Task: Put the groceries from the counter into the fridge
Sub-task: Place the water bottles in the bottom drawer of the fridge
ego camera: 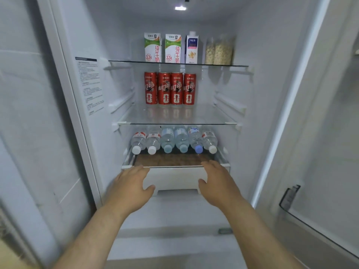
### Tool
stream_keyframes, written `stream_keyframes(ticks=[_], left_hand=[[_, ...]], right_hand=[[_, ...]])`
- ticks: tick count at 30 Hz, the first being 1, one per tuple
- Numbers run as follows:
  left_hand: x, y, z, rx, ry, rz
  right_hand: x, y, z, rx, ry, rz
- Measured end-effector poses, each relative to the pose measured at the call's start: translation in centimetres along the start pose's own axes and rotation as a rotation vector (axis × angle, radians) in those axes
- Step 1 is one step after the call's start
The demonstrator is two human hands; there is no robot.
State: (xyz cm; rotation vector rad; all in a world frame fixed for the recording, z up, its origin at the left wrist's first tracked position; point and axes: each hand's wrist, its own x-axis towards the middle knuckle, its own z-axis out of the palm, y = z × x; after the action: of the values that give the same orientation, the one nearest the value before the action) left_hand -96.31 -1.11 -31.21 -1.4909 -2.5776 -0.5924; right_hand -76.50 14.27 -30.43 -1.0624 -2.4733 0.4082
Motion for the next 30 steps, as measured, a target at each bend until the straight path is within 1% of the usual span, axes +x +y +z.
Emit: stream_keyframes(ticks=[4, 7, 11, 14, 19, 23, 30], left_hand=[[-2.3, 0.9, -0.4, -0.018, -0.037, 0.028], [-4.2, 1.8, -0.6, -0.049, -0.059, 0.055], [-6.6, 3.7, -0.7, -0.07, -0.107, 0.093], [-8.0, 4.9, -1.1, -0.124, -0.1, 0.131], [-9.8, 6.6, -2.3, -0.133, -0.079, 0.203], [-11.3, 8.0, -3.4, -0.168, -0.073, 0.243], [-14.9, 11.6, -5.0, -0.129, -0.094, 0.302]], right_hand=[[-3.8, 0.0, -1.4, 0.086, -0.022, 0.015], [-7.0, 0.3, -2.2, 0.103, -0.044, 0.046], [-11.6, 0.8, -3.5, 0.15, 0.026, 0.088], [-14.3, 0.6, -5.0, 0.168, 0.022, 0.106], [-17.4, 0.4, -7.3, 0.138, 0.047, 0.14], [-19.7, 0.3, -8.9, 0.084, 0.047, 0.126], [-24.8, 1.7, -11.7, -0.039, 0.065, 0.098]])
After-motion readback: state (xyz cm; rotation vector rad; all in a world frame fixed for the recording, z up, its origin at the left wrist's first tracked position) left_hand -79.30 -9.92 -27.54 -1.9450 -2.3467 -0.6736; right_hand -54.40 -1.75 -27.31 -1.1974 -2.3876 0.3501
